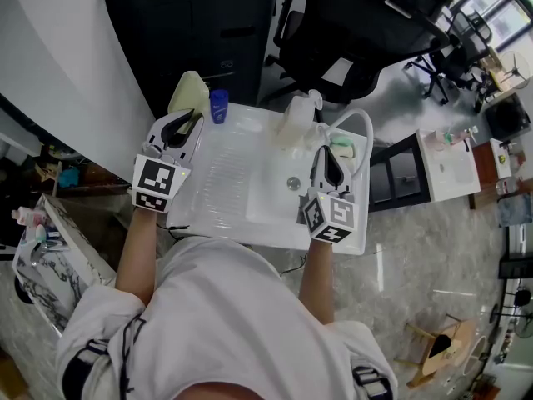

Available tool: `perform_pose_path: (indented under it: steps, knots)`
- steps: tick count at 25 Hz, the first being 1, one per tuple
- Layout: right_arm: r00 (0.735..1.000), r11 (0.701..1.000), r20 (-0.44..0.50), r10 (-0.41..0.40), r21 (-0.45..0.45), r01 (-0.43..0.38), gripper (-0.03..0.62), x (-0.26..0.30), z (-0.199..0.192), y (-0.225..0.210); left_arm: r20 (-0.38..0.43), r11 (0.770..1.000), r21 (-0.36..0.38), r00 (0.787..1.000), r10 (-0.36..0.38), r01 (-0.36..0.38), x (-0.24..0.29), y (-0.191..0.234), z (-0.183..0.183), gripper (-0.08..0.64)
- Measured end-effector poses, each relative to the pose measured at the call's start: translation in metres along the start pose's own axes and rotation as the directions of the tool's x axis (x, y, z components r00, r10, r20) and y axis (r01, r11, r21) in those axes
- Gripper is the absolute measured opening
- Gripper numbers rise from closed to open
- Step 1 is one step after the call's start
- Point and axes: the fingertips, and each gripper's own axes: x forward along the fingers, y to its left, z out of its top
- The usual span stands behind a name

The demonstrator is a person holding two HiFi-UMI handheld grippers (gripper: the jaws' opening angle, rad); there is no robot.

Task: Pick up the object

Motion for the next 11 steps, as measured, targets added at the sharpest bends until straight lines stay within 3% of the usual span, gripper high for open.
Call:
perform_pose_path:
  steps: [11]
  knots:
    - [1.0,1.0,0.002,0.002,0.005,-0.002,0.006,0.0018,0.0001,-0.0022,0.007,1.0,0.004,1.0,0.013,-0.013,-0.0016,0.0027,0.0005,0.06]
